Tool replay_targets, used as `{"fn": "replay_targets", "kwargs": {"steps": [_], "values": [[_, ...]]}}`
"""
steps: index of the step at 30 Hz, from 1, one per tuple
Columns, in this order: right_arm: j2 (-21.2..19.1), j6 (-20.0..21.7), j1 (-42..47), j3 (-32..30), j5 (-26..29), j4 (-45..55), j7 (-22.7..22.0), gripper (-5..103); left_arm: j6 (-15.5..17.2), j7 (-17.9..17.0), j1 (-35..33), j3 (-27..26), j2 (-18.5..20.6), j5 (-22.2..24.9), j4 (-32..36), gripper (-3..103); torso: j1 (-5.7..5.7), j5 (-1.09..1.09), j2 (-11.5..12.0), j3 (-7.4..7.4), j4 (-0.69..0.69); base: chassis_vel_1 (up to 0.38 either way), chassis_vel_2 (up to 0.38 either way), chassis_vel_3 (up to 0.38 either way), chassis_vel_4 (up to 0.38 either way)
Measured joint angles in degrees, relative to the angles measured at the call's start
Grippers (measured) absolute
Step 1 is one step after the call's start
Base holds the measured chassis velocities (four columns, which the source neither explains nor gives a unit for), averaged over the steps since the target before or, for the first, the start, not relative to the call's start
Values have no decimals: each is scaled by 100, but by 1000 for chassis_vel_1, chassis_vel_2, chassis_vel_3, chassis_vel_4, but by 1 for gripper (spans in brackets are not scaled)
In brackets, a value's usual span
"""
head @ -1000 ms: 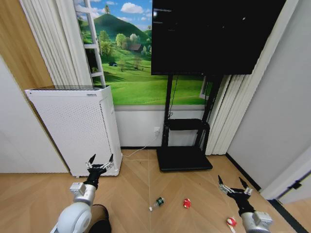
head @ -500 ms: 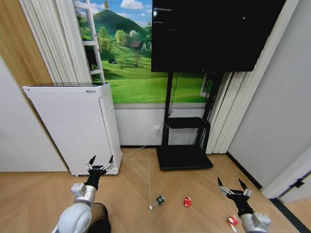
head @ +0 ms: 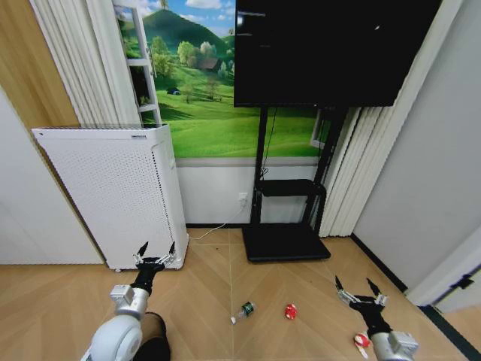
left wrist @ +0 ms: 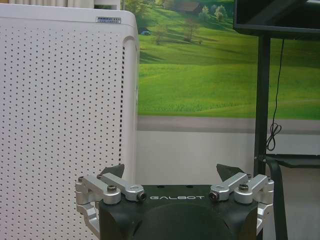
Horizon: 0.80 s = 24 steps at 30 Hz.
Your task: Pick up the trash bin and place the garbage on the floor into it.
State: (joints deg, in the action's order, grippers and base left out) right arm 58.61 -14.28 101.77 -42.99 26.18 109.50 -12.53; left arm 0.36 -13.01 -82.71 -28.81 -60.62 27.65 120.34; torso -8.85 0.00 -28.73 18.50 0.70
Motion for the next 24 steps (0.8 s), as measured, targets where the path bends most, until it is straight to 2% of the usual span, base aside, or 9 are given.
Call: {"fn": "replay_targets", "kwargs": {"steps": [8, 15, 24], "values": [[-33, -2, -16, -10, 47, 4, 3, 100, 16, -1, -9, 0, 13, 9, 19, 100, 54, 0, 149, -95, 0, 0, 0, 0, 0], [-35, 8, -41, -3, 84, 0, -4, 100, 49, -17, 0, 5, 51, 30, 33, 100, 141, 0, 402, -261, 0, 0, 0, 0, 0], [-28, -5, -35, 1, 84, -15, 27, 100, 51, -20, 4, 14, 37, 31, 19, 100, 206, 0, 589, -382, 0, 0, 0, 0, 0]]}}
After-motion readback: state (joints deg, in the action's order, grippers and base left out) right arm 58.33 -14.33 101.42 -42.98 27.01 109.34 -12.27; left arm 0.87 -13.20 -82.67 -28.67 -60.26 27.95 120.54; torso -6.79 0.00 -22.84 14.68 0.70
